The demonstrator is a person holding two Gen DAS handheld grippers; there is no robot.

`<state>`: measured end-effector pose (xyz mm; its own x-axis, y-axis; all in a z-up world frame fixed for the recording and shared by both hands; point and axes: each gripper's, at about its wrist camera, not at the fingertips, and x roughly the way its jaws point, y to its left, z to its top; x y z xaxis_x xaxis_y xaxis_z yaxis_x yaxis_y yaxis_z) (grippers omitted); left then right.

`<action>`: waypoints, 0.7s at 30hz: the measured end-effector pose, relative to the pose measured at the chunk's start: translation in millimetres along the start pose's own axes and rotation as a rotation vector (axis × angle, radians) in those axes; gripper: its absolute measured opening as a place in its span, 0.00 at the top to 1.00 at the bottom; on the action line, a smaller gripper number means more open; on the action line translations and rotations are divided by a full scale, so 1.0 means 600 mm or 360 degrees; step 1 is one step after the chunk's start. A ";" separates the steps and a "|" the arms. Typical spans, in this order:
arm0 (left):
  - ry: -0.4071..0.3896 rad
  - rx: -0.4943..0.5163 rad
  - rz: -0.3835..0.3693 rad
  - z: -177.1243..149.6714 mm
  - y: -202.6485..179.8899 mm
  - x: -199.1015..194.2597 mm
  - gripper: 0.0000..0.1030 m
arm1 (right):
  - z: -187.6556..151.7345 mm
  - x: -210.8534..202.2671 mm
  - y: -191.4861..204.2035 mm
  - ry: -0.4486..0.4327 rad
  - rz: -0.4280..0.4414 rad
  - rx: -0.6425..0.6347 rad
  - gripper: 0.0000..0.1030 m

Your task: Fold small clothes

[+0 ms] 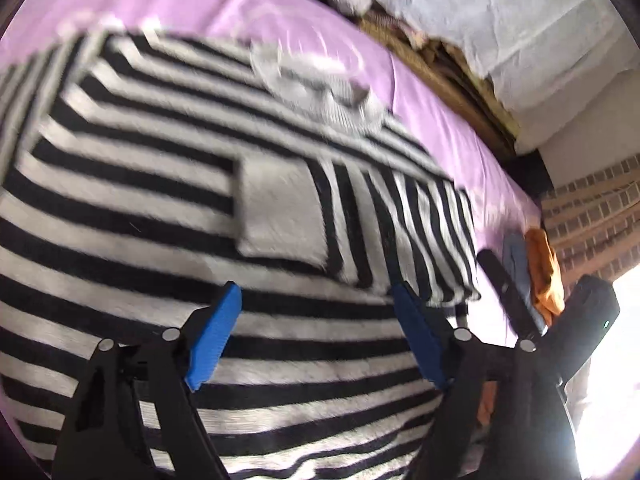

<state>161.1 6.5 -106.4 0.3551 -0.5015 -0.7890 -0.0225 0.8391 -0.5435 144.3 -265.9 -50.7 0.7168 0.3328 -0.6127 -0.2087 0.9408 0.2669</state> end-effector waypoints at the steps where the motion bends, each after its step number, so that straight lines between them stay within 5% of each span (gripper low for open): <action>1: 0.0039 -0.0026 -0.0022 -0.002 0.003 0.013 0.30 | 0.002 -0.001 -0.006 -0.0011 0.0000 0.0027 0.65; 8: -0.0066 -0.0106 0.0042 0.024 -0.014 0.039 0.41 | 0.007 0.000 -0.037 -0.0035 0.0023 0.0160 0.65; 10: -0.0092 -0.0136 0.0130 0.039 -0.009 0.052 0.59 | 0.010 -0.004 -0.042 -0.0060 0.0008 0.0176 0.65; 12: -0.0151 -0.0138 0.0184 0.046 0.000 0.051 0.91 | 0.015 -0.011 -0.048 -0.0094 -0.0021 0.0183 0.66; 18: -0.0361 0.0007 0.0332 0.034 -0.010 0.016 0.93 | 0.019 0.001 -0.060 -0.0048 -0.0088 0.0201 0.79; 21: -0.0327 0.0072 0.0411 0.040 -0.007 0.033 0.92 | 0.001 0.058 -0.050 0.0218 -0.0260 0.0098 0.84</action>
<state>190.6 -2.2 -112.9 0.5243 -0.2218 -0.8221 -0.0962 0.9439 -0.3160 176.0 -282.8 -79.8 0.6400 0.1860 -0.7455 -0.0534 0.9787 0.1984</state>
